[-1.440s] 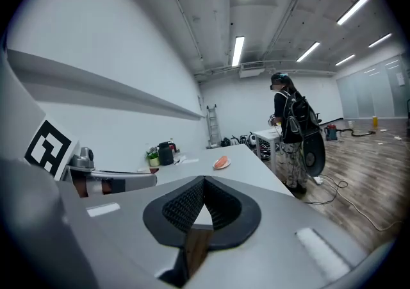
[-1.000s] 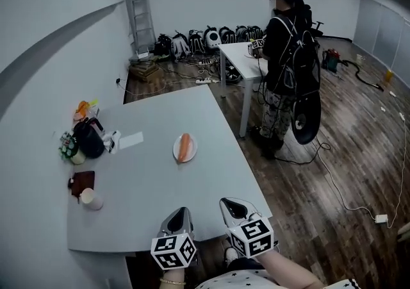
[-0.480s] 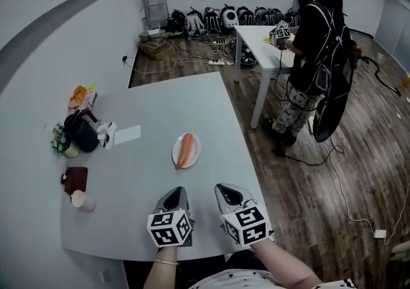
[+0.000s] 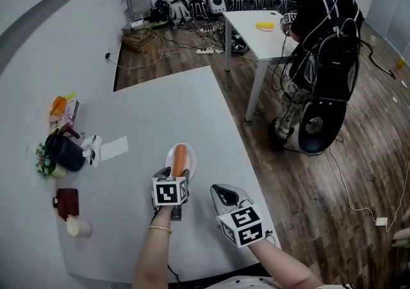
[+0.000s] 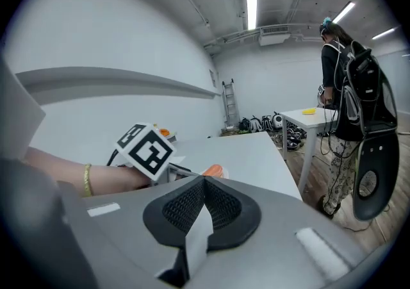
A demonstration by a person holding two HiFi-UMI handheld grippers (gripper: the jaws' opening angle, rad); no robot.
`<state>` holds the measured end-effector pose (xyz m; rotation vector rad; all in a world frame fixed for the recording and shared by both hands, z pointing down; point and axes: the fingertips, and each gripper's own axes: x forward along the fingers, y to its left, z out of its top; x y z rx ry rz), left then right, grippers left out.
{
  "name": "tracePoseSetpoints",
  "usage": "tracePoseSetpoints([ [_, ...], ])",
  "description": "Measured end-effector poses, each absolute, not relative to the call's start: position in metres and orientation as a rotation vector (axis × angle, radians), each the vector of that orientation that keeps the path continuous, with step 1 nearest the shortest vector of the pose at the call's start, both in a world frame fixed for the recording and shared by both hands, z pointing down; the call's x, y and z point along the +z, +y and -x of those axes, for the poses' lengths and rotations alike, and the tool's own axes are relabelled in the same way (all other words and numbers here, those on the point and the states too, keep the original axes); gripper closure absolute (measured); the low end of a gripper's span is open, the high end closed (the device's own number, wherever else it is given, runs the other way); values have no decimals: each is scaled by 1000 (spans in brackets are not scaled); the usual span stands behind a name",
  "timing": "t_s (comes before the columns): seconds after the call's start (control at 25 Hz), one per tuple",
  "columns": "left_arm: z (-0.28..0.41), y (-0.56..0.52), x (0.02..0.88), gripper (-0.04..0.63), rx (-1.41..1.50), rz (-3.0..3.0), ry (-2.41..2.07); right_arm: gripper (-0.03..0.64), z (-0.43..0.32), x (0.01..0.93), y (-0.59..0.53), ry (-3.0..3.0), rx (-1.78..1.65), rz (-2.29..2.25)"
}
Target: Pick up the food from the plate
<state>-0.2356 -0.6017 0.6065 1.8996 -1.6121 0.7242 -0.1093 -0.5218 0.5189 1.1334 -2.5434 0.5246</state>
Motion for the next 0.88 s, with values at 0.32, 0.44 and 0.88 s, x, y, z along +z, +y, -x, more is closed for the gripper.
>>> tracePoseSetpoints([
  [0.32,245,-654,666,331,976,-1808,-1465,618,121,548,-541,-2505,624,-1125],
  [0.44,250,-659,672,347,970,-1777,-1466,618,122,555,-544,-2499,647,-1123],
  [0.88,240,-640,622,394,750,-1882,-1548,618,120,545,-528,-2526,617,-1100],
])
